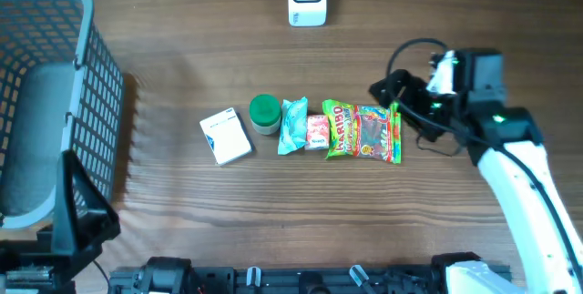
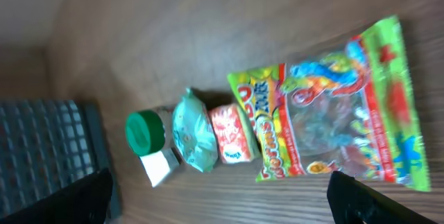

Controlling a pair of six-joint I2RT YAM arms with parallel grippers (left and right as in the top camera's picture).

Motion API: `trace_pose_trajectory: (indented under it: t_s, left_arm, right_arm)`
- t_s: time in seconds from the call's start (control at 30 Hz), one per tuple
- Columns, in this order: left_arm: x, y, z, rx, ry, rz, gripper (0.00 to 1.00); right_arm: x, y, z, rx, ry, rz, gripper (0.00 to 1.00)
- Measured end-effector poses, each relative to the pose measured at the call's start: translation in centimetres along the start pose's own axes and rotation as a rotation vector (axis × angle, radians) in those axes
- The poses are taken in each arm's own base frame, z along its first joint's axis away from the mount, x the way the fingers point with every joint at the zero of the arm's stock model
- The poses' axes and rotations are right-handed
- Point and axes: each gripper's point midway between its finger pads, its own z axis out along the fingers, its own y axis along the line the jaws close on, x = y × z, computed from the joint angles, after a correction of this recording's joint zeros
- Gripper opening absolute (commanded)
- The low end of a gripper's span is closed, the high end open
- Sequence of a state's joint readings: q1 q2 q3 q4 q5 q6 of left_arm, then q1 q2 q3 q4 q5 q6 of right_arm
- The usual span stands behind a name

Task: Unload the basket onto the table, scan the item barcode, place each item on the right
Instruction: 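Move the right gripper over the mint-green pouch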

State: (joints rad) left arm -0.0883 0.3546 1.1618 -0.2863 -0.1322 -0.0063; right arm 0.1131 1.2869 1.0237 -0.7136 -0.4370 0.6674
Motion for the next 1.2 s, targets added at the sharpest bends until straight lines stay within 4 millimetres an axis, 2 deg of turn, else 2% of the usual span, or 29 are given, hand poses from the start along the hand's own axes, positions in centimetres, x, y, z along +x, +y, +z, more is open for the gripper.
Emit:
trace_pose_trajectory:
  t_s: [0.07, 0.23, 0.33, 0.47, 0.57, 0.6, 0.67, 0.7, 0.73, 0.8, 1.0, 1.13, 1.2]
  left_arm:
    - [0.0, 0.0, -0.4, 0.001, -0.018, -0.002, 1.0]
    - [1.8, 0.3, -1.0, 0.003, -0.05, -0.006, 1.0]
    - [2.8, 0.8, -1.7, -0.019, -0.071, -0.01, 1.0]
    - [2.6, 1.5, -2.8, -0.048, -0.105, -0.01, 1.0]
    - [2.4, 2.0, -2.9, -0.087, -0.119, 0.009, 1.0]
    - [2.3, 2.2, -3.0, -0.104, -0.121, 0.018, 1.0]
    - [2.3, 2.4, -3.1, -0.125, -0.126, 0.032, 1.0]
    - [2.2, 2.6, -3.1, -0.135, -0.127, 0.038, 1.0]
    - [2.2, 2.6, -3.2, -0.143, -0.13, 0.043, 1.0]
    - [2.1, 2.8, -3.3, -0.153, -0.132, 0.05, 1.0]
    - [2.1, 2.8, -3.3, -0.161, -0.134, 0.055, 1.0]
    - [2.1, 2.8, -3.3, -0.161, -0.135, 0.055, 1.0]
    - [2.0, 2.8, -3.3, -0.161, -0.137, 0.055, 1.0]
  right_arm:
    - [1.1, 0.3, 1.2, 0.03, 0.034, -0.02, 1.0]
    - [1.8, 3.5, 2.4, 0.083, 0.047, -0.14, 1.0]
    - [2.8, 4.8, 4.1, 0.074, 0.076, -0.224, 1.0]
    - [4.6, 5.0, 8.0, 0.074, 0.162, -0.293, 1.0]
    - [6.5, 6.2, 10.6, 0.005, 0.232, -0.41, 0.99]
    - [7.2, 6.4, 11.1, -0.005, 0.251, -0.455, 0.89]
    - [8.0, 6.6, 12.3, -0.01, 0.263, -0.525, 0.77]
    - [7.9, 6.9, 13.1, -0.021, 0.249, -0.574, 0.78]
    - [7.8, 7.2, 13.6, -0.03, 0.237, -0.606, 0.89]
    - [7.2, 7.5, 14.4, -0.048, 0.203, -0.722, 1.0]
    - [8.5, 6.1, 14.4, -0.055, 0.282, -0.917, 1.0]
    - [9.6, 5.7, 15.6, -0.106, 0.335, -1.005, 1.0]
    - [9.9, 5.1, 16.8, -0.112, 0.353, -1.021, 1.0]
